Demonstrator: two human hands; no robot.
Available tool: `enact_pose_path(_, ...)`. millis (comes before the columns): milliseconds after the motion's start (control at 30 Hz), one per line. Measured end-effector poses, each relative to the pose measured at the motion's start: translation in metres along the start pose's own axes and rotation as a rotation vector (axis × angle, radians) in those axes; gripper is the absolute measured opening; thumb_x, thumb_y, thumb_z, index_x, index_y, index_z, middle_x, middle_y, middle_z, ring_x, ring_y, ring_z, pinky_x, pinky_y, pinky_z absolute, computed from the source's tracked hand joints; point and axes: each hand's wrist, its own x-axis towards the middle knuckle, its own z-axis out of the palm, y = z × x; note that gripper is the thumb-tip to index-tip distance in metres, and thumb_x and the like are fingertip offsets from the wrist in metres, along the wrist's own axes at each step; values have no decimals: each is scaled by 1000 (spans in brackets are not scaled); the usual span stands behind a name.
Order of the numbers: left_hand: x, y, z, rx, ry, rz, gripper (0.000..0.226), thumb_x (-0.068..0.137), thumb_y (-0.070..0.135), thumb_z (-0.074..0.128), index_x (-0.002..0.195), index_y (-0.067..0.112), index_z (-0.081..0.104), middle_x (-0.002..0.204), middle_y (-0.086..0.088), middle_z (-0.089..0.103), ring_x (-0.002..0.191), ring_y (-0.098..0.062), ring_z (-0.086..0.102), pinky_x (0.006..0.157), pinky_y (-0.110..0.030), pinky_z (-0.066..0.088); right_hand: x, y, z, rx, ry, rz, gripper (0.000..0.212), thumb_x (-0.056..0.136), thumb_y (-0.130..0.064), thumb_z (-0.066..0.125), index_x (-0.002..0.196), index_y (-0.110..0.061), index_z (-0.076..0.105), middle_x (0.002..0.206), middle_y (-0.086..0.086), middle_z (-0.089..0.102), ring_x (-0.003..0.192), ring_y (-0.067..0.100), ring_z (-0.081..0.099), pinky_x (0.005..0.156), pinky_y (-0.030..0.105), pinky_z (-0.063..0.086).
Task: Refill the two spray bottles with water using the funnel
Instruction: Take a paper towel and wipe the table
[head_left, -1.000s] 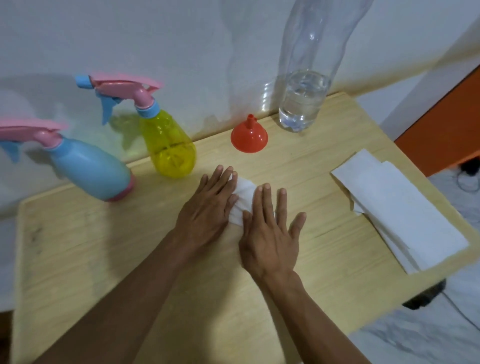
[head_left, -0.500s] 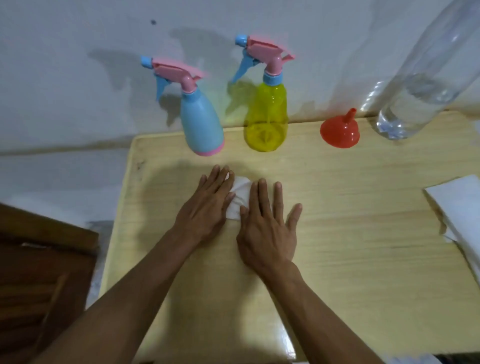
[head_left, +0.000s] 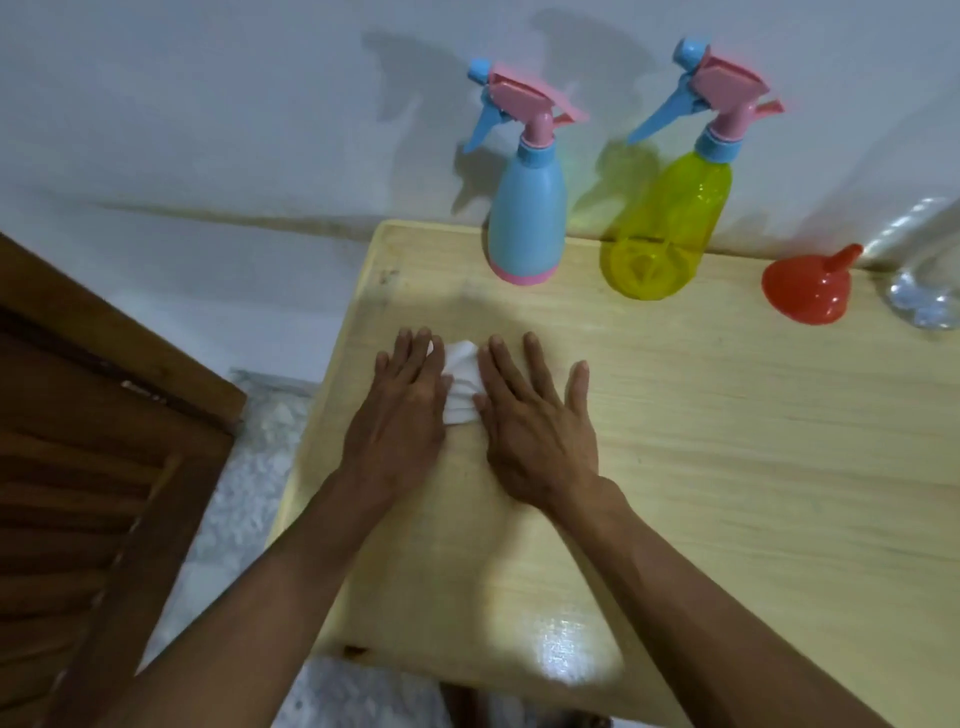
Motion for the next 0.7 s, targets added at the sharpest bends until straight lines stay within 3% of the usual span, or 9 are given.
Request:
enact_pose_path(100,-21,7,2,0,32,-110,59,101,28,19,151,-2,29,160,-20,26,152,-34,14,121,-44,6,1,5,1,-27,-2,-149,63,107,-31,36,162,-25,6,170,-9,-1,156,23,-11,119,65,-4)
enact_pose_path(367,-70,61,32,75,227,-403,60,96,21,20,140,-11,44,147,-31,43,143,-47,32,115,-57,25,-3,43,-9,-101,-100,-487,56,110,-38,26,161,-34,3,168,-19,-2,156,12,-11,120,59,-5)
enact_pose_path(700,-92,145,64,125,274,-547,67,94,25,11,143,-9,40,151,-28,39,147,-42,27,117,-54,23,-36,101,-25,-125,-188,-595,55,110,-42,21,161,-34,2,167,-20,-3,155,10,-13,123,56,-5)
